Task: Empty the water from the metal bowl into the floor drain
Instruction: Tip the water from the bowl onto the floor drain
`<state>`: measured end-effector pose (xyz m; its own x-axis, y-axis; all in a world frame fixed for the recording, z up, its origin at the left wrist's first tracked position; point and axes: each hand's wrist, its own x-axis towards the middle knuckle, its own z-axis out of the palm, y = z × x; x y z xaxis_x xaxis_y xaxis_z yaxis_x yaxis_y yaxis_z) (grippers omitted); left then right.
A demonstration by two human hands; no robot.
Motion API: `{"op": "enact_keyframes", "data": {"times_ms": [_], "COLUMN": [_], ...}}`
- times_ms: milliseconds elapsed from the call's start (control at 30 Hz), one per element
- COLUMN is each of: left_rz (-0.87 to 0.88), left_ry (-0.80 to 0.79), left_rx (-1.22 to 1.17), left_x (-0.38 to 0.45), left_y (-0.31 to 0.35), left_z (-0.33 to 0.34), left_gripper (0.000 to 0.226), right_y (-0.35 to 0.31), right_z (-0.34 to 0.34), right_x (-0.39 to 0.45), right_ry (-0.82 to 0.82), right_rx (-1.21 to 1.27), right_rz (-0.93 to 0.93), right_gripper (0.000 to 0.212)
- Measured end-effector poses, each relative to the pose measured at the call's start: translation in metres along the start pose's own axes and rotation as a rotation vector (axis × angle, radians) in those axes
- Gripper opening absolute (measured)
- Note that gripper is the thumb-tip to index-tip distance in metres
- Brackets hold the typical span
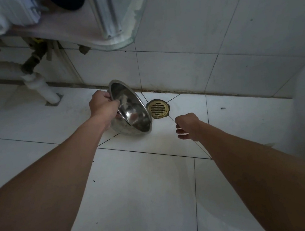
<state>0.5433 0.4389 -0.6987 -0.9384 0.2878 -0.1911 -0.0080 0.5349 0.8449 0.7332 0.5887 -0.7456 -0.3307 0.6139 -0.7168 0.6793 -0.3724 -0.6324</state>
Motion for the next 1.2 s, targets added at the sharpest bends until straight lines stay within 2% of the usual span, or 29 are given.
{"op": "enact_keyframes", "data": {"times_ms": [233, 367, 700, 833, 1200], "left_rz": [0.084, 0.162, 0.38, 0.495, 0.793], "left_ry": [-0.008, -0.007, 0.015, 0.009, 0.021], "left_rx": [0.105, 0.19, 0.321, 0.352, 0.502], "left_x": [-0.006, -0.01, -0.018, -0.022, -0.035], "left_y": [0.004, 0.006, 0.013, 0.013, 0.022], "left_z": [0.001, 0.004, 0.011, 0.011, 0.01], "left_gripper": [0.03, 0.02, 0.015, 0.013, 0.026], "right_y": [-0.003, -0.004, -0.007, -0.007, -0.006], "right_z": [0.003, 0.005, 0.005, 0.003, -0.002], "right_x": [-0.002, -0.002, -0.005, -0.006, -0.008], "right_ry": [-0.01, -0.015, -0.022, -0.027, -0.045], "right_rx": [-0.014, -0.019, -0.002, -0.015, -0.008], "right_rz": [-0.006, -0.011, -0.006, 0.0, 0.0], "right_gripper": [0.039, 0.039, 0.041, 0.036, 0.032]}}
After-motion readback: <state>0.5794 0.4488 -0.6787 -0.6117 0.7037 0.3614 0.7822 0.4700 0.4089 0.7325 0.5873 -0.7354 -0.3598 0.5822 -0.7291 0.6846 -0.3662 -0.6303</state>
